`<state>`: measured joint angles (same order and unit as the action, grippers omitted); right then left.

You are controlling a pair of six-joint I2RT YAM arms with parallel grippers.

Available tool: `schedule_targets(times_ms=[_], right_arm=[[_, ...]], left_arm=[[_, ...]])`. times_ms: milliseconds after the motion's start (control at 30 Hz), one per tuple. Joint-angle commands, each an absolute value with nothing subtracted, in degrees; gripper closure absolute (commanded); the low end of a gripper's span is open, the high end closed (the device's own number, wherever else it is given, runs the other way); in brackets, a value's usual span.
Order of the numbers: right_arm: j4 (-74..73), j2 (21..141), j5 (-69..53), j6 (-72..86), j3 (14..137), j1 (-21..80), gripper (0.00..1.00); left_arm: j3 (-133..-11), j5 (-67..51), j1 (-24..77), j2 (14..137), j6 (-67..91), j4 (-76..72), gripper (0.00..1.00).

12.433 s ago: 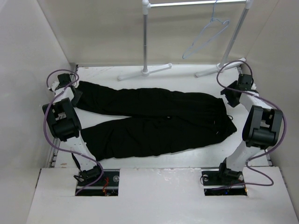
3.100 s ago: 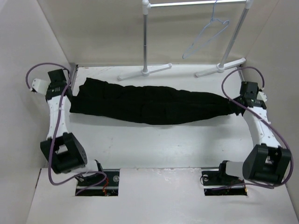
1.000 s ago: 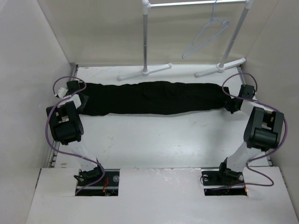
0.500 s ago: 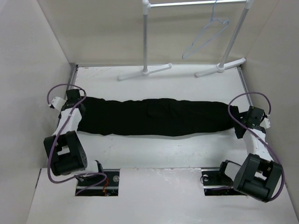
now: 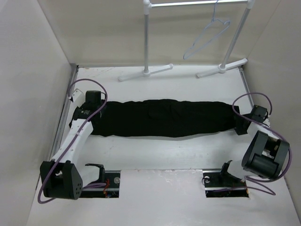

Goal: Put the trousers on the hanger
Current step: Fold the trousers at the center of the board.

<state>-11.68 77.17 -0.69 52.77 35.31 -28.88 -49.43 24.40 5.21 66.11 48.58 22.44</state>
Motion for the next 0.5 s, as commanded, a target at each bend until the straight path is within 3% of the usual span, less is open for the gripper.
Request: schedule_targets(times_ms=[0,67,133,300,467], right_arm=[[-7.91,81.55,-3.78,54.58,36.38,-28.52,0.44],[-7.47,81.57,-3.0,55.8,36.74,-28.26,0.71],[-8.95,78.33,-0.98,56.07,37.7,-28.26,0.85],[-20.28,62.96,8.69,53.27,45.15,-29.57,0.89],[-26.89,55.91,10.63,50.81,56.32,-29.4,0.89]], left_arm=[[-47.99,24.26,6.72,62.85,48.52,24.69,0.52],[-47.81,24.08,7.33,61.62,48.52,25.13,0.52],[-48.34,23.91,8.12,60.56,48.52,25.84,0.52],[-50.18,24.34,12.77,59.06,49.3,27.42,0.53],[-54.48,25.84,19.8,59.85,51.68,29.96,0.53]])
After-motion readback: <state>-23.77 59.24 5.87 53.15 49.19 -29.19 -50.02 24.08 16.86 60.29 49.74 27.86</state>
